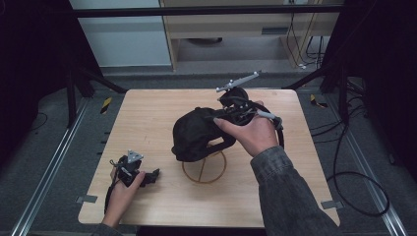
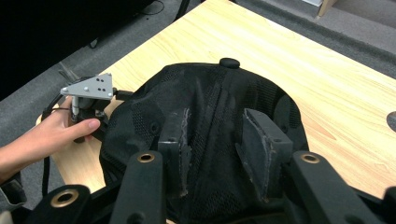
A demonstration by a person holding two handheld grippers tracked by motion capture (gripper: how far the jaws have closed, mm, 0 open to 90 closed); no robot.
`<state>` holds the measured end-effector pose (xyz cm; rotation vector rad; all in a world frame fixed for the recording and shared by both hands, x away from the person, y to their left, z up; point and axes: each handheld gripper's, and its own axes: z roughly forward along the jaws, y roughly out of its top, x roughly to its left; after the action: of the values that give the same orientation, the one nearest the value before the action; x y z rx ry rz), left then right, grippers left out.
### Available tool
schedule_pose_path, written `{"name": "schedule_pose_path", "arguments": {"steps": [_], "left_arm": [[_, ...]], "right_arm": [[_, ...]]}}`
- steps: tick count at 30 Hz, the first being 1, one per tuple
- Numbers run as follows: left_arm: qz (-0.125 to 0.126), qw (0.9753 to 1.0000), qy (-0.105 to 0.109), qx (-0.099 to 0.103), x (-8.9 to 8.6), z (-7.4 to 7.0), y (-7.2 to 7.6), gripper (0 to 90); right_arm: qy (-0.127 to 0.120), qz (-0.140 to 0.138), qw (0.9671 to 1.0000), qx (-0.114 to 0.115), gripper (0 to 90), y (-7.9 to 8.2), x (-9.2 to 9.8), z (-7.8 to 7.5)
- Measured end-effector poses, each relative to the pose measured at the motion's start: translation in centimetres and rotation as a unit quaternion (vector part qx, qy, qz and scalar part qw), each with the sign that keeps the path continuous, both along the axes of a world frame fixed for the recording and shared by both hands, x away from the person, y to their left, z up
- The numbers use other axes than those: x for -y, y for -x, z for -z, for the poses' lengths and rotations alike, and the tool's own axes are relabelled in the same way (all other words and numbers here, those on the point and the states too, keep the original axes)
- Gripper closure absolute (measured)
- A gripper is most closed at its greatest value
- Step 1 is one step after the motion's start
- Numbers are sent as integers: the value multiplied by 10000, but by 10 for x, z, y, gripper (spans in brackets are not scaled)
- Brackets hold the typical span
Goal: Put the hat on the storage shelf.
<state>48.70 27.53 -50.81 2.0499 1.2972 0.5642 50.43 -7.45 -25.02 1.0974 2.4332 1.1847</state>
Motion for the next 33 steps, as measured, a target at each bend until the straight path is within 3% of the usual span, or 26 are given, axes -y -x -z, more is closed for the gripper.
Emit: {"name": "schedule_pose_path", "arguments": {"steps": [16,33], "left_arm": [[-1,10000,-1,0,0,0,0,0],[-2,10000,-1,0,0,0,0,0]], "right_arm": [[-13,69,9999,93,589,11,17,-6],[-97,279,9994,188,495,20,38,-7]]}}
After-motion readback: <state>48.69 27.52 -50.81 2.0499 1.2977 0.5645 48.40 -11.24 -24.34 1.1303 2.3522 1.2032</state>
